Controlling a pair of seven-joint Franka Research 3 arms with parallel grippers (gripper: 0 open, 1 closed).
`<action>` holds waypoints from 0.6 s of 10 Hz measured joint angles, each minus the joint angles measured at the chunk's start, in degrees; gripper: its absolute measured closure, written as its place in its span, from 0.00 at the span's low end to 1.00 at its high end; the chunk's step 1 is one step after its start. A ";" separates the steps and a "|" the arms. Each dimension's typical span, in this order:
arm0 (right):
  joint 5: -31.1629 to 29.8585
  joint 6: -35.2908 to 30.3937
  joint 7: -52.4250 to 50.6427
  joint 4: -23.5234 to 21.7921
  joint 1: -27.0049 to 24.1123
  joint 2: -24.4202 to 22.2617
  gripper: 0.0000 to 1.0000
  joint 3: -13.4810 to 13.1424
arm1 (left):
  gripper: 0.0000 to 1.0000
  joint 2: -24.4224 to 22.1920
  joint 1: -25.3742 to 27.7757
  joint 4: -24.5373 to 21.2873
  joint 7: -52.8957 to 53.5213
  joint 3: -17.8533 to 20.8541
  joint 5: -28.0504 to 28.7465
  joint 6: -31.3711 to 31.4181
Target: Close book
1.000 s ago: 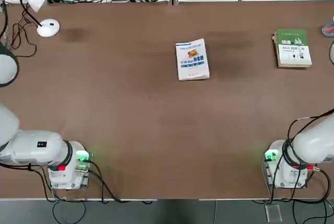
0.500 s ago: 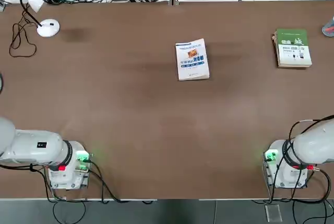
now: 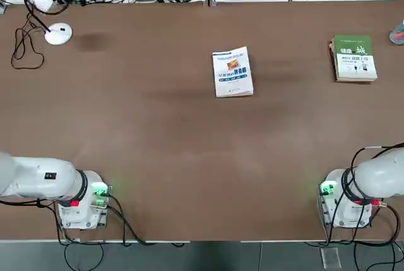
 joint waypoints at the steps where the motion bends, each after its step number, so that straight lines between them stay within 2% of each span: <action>1: -0.15 -0.54 0.00 -0.16 -0.03 -0.67 0.00 -0.30 | 0.00 -0.60 -0.26 -0.22 0.43 1.36 0.00 -0.62; 3: -0.21 -2.40 0.01 -0.45 -0.22 -1.64 0.00 -0.97 | 0.00 -0.84 -2.70 -0.44 1.49 6.57 -0.02 -0.92; 5: -0.25 -4.23 0.05 -0.63 -0.55 -2.08 0.00 -2.07 | 0.00 -0.30 -8.13 -0.67 2.38 15.08 -0.05 -0.92; 6: -0.24 -5.25 0.06 -0.70 -0.70 -2.11 0.00 -2.60 | 0.00 0.05 -9.50 -0.75 2.82 17.63 -0.05 -0.90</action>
